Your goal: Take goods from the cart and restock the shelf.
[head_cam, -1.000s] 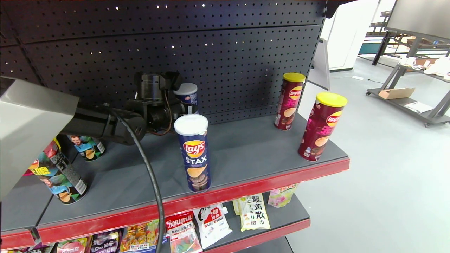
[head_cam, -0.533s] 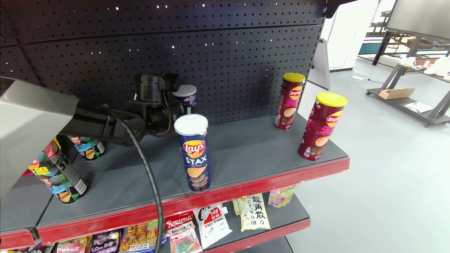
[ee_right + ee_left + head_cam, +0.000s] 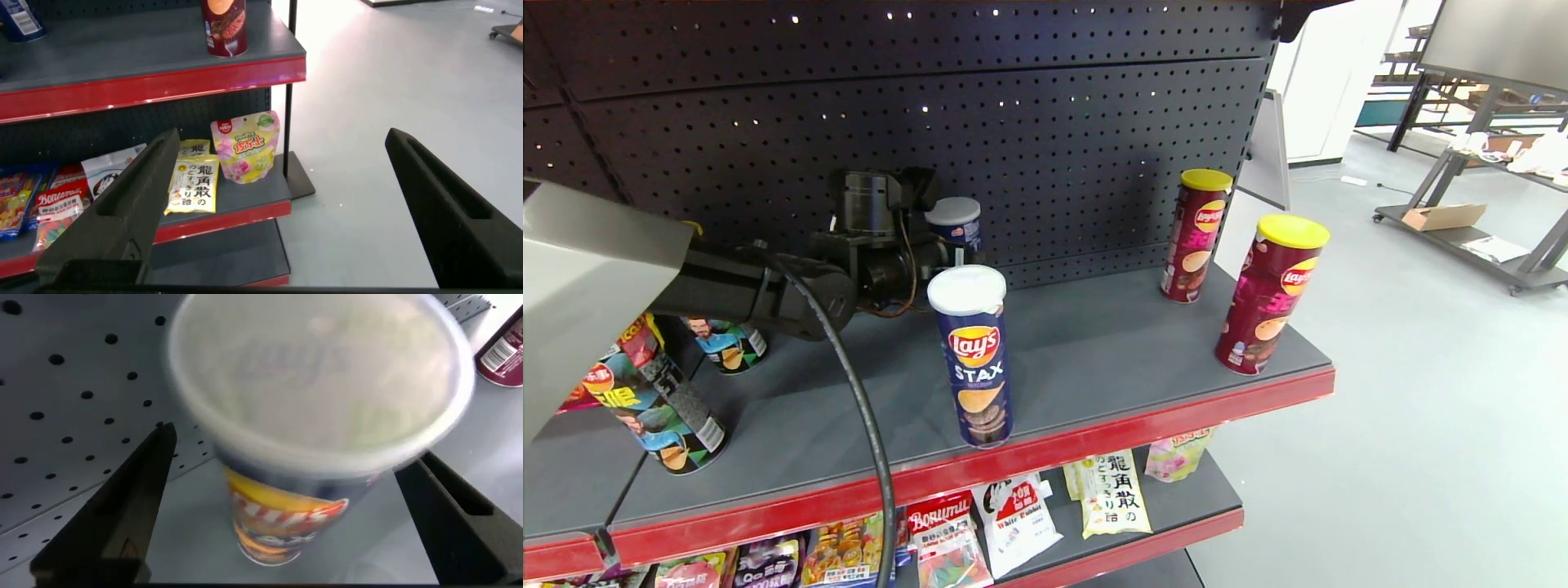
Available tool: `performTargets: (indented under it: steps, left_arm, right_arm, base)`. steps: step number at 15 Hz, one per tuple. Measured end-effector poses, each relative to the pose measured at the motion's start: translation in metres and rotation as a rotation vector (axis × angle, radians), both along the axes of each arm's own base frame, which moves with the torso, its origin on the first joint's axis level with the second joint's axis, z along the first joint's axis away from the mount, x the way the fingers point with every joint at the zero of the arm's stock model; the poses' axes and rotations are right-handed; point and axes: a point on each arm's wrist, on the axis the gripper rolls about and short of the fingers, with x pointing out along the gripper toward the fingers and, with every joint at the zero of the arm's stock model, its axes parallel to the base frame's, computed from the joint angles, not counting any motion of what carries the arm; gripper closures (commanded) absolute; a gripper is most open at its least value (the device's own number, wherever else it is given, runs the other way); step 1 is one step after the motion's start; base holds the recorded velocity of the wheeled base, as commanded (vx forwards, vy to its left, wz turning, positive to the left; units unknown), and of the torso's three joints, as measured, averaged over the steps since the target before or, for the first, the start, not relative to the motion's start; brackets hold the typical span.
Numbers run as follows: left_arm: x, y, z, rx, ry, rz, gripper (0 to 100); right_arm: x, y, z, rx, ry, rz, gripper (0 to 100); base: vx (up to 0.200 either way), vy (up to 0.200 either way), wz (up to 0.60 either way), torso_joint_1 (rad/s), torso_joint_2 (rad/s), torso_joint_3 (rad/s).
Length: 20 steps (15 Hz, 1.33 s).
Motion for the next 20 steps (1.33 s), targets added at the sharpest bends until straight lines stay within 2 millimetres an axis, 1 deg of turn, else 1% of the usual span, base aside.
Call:
performTargets:
  steps: [2,4,7,11,13,15,17,20]
  left_arm:
    - [-0.009,0.007,-0.003,0.01,0.027,0.007,0]
    - [-0.021,0.018,-0.008,0.023,0.062,0.024,0]
    - [-0.038,0.031,-0.006,0.027,0.083,0.043,0]
    - [-0.07,0.047,-0.008,0.04,0.127,0.054,0]
    - [-0.087,0.054,-0.004,0.04,0.131,0.06,0]
    - [-0.103,0.059,0.004,0.035,0.114,0.061,0]
    - [-0.124,0.066,0.013,0.027,0.093,0.055,0]
    - [-0.176,0.085,0.023,0.009,0.069,0.012,0]
  right_arm:
    - [0.0,0.0,0.0,0.0,0.0,0.0,0]
    - [0.0,0.0,0.0,0.0,0.0,-0.001,0]
    - [0.0,0.0,0.0,0.0,0.0,0.0,0]
    - [0.0,0.0,0.0,0.0,0.0,0.0,0]
    - [0.0,0.0,0.0,0.0,0.0,0.0,0]
    - [0.0,0.0,0.0,0.0,0.0,0.0,0]
    - [0.0,0.0,0.0,0.0,0.0,0.0,0]
    - [0.0,0.0,0.0,0.0,0.0,0.0,0]
  base:
    - [0.0,0.0,0.0,0.0,0.0,0.0]
    - [0.0,0.0,0.0,0.0,0.0,0.0]
    - [0.0,0.0,0.0,0.0,0.0,0.0]
    - [0.0,0.0,0.0,0.0,0.0,0.0]
    - [0.0,0.0,0.0,0.0,0.0,0.0]
    - [0.0,0.0,0.0,0.0,0.0,0.0]
    - [0.0,0.0,0.0,0.0,0.0,0.0]
    - [0.0,0.0,0.0,0.0,0.0,0.0]
